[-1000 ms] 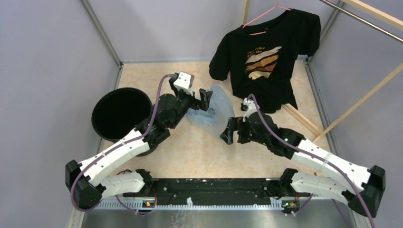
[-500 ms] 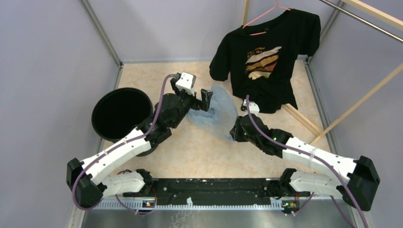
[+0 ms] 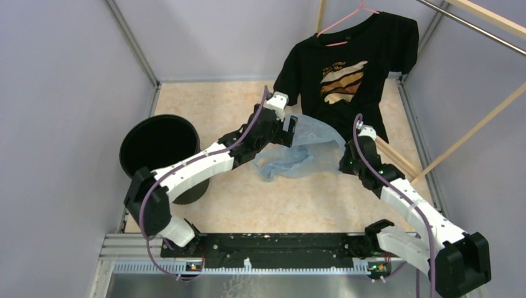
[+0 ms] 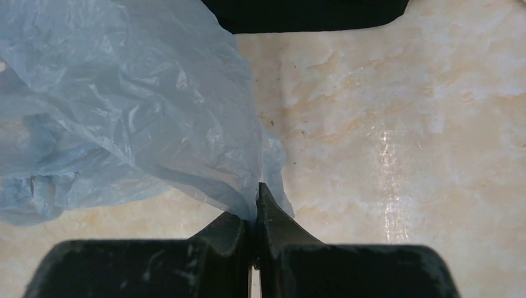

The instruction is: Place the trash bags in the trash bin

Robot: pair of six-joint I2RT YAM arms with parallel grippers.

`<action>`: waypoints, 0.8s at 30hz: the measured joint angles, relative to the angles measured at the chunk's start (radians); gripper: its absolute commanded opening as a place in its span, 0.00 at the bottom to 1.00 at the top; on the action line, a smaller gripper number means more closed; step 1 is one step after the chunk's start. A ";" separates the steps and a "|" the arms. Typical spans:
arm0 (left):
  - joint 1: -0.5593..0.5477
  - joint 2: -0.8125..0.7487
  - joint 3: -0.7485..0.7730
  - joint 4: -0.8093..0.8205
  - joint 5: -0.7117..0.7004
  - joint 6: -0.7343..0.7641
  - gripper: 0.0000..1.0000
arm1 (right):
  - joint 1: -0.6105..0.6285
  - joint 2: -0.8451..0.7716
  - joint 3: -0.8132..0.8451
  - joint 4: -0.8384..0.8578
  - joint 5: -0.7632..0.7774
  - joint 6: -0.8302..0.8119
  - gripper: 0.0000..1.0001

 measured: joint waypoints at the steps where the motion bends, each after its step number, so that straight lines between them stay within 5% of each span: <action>1: 0.003 0.026 0.002 -0.021 0.013 -0.014 0.99 | -0.007 0.000 0.000 -0.004 -0.011 -0.014 0.00; 12: 0.026 0.024 -0.010 -0.125 0.103 -0.160 0.98 | -0.111 -0.001 0.000 -0.016 -0.126 -0.066 0.00; 20: 0.268 -0.058 -0.172 -0.123 0.283 -0.254 0.86 | -0.111 -0.020 -0.001 -0.008 -0.186 -0.079 0.00; 24: 0.273 -0.008 -0.184 -0.126 0.322 -0.270 0.81 | -0.111 -0.020 -0.001 0.006 -0.205 -0.081 0.00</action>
